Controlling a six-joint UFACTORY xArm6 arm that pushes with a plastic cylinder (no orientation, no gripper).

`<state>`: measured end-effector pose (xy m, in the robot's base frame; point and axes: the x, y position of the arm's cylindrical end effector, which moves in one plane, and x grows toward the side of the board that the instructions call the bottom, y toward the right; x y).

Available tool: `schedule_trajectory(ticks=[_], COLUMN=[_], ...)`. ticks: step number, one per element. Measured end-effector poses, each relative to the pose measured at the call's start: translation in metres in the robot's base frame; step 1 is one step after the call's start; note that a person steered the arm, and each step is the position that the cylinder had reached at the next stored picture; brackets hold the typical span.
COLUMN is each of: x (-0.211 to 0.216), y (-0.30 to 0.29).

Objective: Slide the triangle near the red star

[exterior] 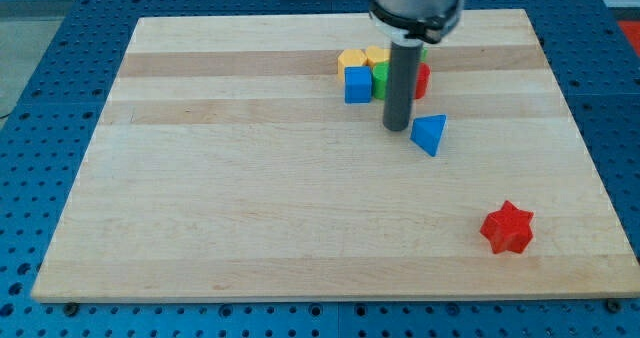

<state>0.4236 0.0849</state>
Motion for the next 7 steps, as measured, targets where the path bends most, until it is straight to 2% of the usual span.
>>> schedule_trajectory(ticks=[1,2,3,4,5,6,7], x=[0.049,0.052,0.010,-0.002,0.009,0.043,0.055], y=[0.023,0.028,0.018,0.032,0.055,0.056,0.056])
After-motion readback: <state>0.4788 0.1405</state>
